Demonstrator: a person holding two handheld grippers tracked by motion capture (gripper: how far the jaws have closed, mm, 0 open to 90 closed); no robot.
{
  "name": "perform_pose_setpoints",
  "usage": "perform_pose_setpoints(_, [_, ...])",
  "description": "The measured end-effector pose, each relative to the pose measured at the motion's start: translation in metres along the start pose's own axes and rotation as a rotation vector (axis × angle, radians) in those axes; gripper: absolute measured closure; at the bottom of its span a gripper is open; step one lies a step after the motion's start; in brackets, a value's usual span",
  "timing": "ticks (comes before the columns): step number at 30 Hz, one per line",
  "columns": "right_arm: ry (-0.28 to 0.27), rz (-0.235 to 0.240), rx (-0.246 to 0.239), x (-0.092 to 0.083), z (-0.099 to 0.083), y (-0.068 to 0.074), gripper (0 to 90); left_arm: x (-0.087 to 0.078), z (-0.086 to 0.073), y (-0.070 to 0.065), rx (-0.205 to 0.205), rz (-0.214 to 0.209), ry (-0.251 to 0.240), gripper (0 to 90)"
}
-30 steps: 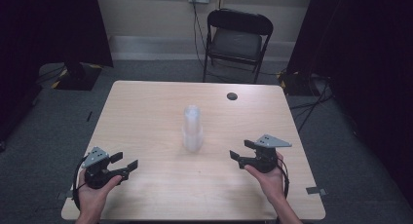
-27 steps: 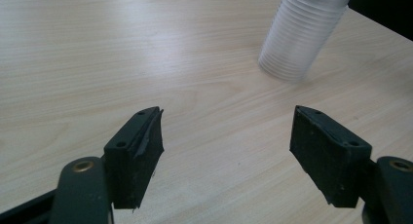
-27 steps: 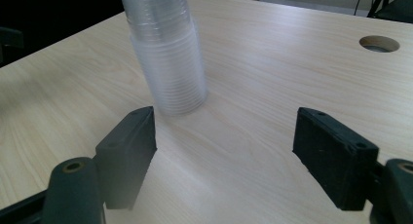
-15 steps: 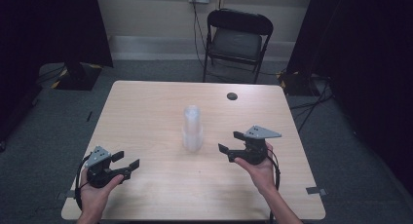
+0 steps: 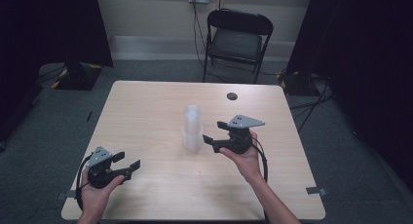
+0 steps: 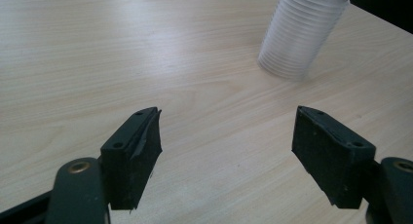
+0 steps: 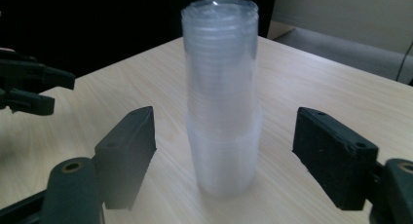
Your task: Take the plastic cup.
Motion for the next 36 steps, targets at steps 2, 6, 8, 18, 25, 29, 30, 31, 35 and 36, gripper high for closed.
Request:
perform_pose_setpoints(2, [-0.012, 0.012, -0.009, 0.006, 0.003, 0.001, 22.6, 0.0, 0.0, 0.0, 0.001, -0.001, 0.0, 26.0])
perform_pose_setpoints(6, [-0.009, 0.014, -0.018, 0.017, 0.009, -0.002, 21.9, -0.001, 0.0, 0.0, 0.0, -0.01, 0.001, 26.0])
perform_pose_setpoints(8, [-0.009, 0.013, -0.022, 0.022, 0.012, -0.003, 21.8, -0.001, 0.0, 0.0, 0.006, -0.009, 0.0, 26.1])
perform_pose_setpoints(18, [0.002, -0.006, -0.015, 0.051, 0.021, -0.015, 13.7, 0.0, 0.0, 0.0, 0.013, -0.004, 0.002, 26.0])
perform_pose_setpoints(25, [0.021, 0.007, -0.009, 0.07, 0.018, -0.022, 15.0, 0.0, 0.0, 0.0, 0.004, -0.007, 0.005, 26.0])
perform_pose_setpoints(29, [0.03, 0.008, -0.003, 0.077, 0.016, -0.025, 22.7, 0.001, -0.001, 0.0, 0.0, -0.009, 0.007, 26.0])
perform_pose_setpoints(30, [0.032, 0.006, -0.006, 0.079, 0.015, -0.026, 23.2, 0.002, -0.001, 0.0, -0.003, -0.007, 0.011, 25.9])
perform_pose_setpoints(31, [0.024, 0.006, -0.003, 0.08, 0.015, -0.027, 23.3, 0.003, -0.001, 0.0, -0.004, -0.008, 0.016, 25.9])
perform_pose_setpoints(35, [0.027, 0.014, -0.005, 0.086, 0.012, -0.029, 24.9, 0.003, -0.001, -0.001, 0.003, -0.011, 0.016, 25.9])
perform_pose_setpoints(36, [0.034, 0.015, -0.005, 0.088, 0.011, -0.03, 25.1, 0.003, -0.001, -0.001, 0.003, -0.011, 0.017, 25.9])
Point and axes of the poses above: each handheld gripper's, and its own axes: x roughly forward along the jaws, z roughly out of its top, y roughly to its left, the point moved 1 cm from there along x, roughly forward along the jaws, and after that the axes turned 15 degrees about z, right-handed, at the moved point
